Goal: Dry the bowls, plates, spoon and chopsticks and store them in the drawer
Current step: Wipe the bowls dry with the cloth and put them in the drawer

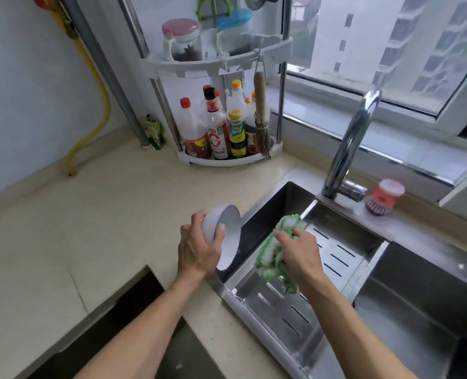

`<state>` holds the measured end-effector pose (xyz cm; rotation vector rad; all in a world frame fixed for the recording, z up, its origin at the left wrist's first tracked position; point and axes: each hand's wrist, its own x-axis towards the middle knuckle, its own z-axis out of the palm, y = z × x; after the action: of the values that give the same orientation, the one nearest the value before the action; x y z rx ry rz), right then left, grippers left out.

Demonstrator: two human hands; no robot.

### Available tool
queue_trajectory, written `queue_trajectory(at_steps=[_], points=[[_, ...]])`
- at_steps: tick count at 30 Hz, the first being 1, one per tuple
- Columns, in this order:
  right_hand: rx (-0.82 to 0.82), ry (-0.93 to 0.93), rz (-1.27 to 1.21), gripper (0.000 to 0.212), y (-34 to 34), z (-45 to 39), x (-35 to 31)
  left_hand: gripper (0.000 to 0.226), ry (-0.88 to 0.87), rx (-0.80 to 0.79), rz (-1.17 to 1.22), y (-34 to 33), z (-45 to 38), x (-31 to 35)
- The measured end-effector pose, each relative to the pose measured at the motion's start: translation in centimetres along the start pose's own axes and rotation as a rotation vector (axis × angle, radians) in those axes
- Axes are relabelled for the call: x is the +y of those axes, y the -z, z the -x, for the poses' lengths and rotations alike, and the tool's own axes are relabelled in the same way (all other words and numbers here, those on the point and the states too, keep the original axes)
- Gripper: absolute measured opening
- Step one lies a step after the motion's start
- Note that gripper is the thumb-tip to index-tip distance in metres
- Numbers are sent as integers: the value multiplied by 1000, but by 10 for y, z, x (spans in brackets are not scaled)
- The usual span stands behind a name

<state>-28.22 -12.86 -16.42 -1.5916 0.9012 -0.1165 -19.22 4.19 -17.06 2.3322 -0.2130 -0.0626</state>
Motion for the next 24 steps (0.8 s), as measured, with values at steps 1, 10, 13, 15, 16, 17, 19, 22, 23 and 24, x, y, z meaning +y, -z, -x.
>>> queue_trajectory(at_steps=[1, 10, 13, 15, 16, 17, 19, 22, 23, 24], points=[[-9, 4, -2, 17, 2, -2, 0, 61, -80, -18, -79, -1, 0, 1], [-61, 47, -16, 17, 8, -13, 1, 61, -231, -81, -285, -10, -3, 12], [-52, 124, -49, 15, 5, -7, 4, 58, -136, -61, -161, -9, -7, 15], [-114, 205, -71, 20, -3, 4, 2, 53, 20, -72, -20, -9, -10, 19], [-203, 229, -104, 25, -12, 10, 2, 51, 125, -95, 74, -8, -11, 21], [-315, 245, -135, 29, -21, 18, -1, 52, 217, -119, 184, -9, -12, 22], [-498, 334, -45, 18, -38, 30, -4, 59, 301, -130, 362, -10, -12, 23], [-691, 568, 374, 15, -45, 32, -7, 50, 275, -150, 420, 1, -14, 22], [-757, 632, 518, 16, -42, 30, -9, 46, 253, -173, 433, 8, -13, 20], [-784, 707, 676, 16, -40, 21, -5, 44, 239, -198, 454, 12, -12, 18]])
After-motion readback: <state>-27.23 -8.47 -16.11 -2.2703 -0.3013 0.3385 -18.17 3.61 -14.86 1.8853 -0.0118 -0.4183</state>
